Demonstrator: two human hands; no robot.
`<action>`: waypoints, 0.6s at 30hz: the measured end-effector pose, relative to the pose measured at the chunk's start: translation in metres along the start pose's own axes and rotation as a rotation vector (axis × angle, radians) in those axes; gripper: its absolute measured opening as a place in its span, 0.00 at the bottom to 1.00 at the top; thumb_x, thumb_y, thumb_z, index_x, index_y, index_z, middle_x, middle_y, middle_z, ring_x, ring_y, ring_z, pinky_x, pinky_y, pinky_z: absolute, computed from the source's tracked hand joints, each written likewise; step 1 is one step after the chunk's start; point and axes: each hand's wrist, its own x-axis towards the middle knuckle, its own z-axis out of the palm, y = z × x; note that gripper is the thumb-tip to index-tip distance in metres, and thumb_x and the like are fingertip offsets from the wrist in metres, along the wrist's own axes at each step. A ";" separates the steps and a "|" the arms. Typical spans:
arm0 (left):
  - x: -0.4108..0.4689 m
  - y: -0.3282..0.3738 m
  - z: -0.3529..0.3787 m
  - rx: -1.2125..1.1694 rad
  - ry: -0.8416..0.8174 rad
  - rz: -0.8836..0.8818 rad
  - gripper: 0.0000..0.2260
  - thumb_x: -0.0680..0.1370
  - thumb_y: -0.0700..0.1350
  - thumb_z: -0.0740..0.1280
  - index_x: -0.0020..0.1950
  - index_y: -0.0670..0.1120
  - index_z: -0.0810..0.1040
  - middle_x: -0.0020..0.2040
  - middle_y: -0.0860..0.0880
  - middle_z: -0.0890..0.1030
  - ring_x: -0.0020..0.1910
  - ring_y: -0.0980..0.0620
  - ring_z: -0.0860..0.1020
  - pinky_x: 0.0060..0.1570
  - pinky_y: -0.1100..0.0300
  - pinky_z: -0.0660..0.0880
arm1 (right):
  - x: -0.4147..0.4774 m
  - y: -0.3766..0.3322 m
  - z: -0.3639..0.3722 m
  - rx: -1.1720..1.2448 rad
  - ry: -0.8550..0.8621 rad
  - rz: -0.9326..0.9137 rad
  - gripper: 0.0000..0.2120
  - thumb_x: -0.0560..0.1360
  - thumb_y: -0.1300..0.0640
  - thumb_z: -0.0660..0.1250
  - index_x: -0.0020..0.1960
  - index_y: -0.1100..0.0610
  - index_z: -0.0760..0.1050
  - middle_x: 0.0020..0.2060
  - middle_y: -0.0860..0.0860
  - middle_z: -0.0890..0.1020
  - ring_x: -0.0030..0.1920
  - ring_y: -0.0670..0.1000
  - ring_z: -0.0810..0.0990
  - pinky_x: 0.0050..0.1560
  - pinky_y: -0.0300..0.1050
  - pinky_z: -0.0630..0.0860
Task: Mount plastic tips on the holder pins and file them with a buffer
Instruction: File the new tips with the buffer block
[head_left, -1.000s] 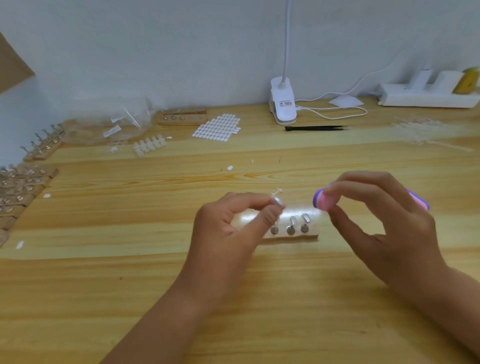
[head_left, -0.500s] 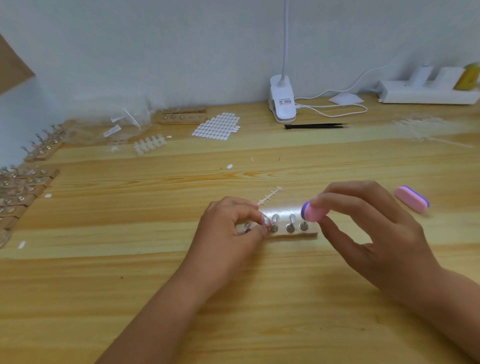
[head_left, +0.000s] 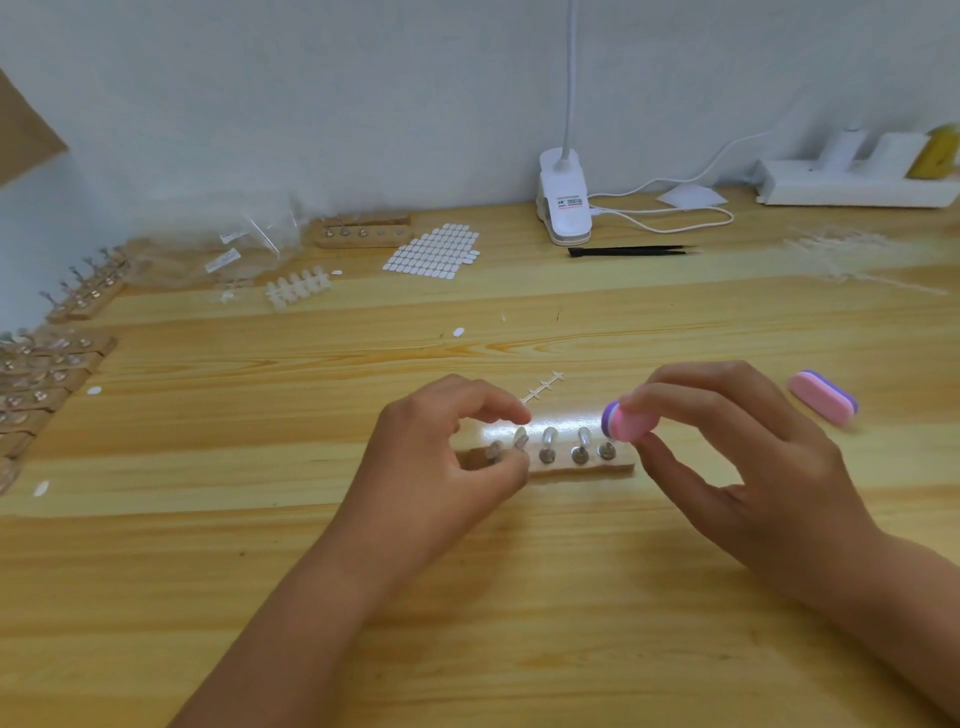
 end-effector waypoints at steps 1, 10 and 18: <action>0.000 0.000 0.000 0.011 0.011 0.007 0.13 0.68 0.39 0.76 0.44 0.56 0.84 0.44 0.61 0.82 0.49 0.68 0.77 0.47 0.77 0.69 | 0.000 0.000 0.000 -0.001 -0.002 0.006 0.08 0.75 0.69 0.69 0.54 0.64 0.82 0.48 0.55 0.81 0.50 0.53 0.81 0.53 0.47 0.77; 0.002 -0.005 0.007 0.072 0.087 -0.024 0.08 0.66 0.47 0.79 0.41 0.55 0.84 0.34 0.61 0.82 0.39 0.65 0.80 0.40 0.77 0.67 | -0.001 -0.001 0.002 -0.016 -0.022 0.021 0.06 0.77 0.66 0.69 0.53 0.64 0.82 0.48 0.55 0.81 0.50 0.52 0.80 0.55 0.41 0.75; 0.000 -0.005 0.007 0.076 0.110 0.011 0.07 0.67 0.43 0.79 0.41 0.54 0.86 0.33 0.61 0.83 0.36 0.65 0.81 0.41 0.75 0.69 | -0.001 -0.002 0.001 -0.011 -0.034 0.028 0.07 0.78 0.63 0.67 0.53 0.64 0.82 0.49 0.55 0.81 0.50 0.52 0.79 0.55 0.43 0.76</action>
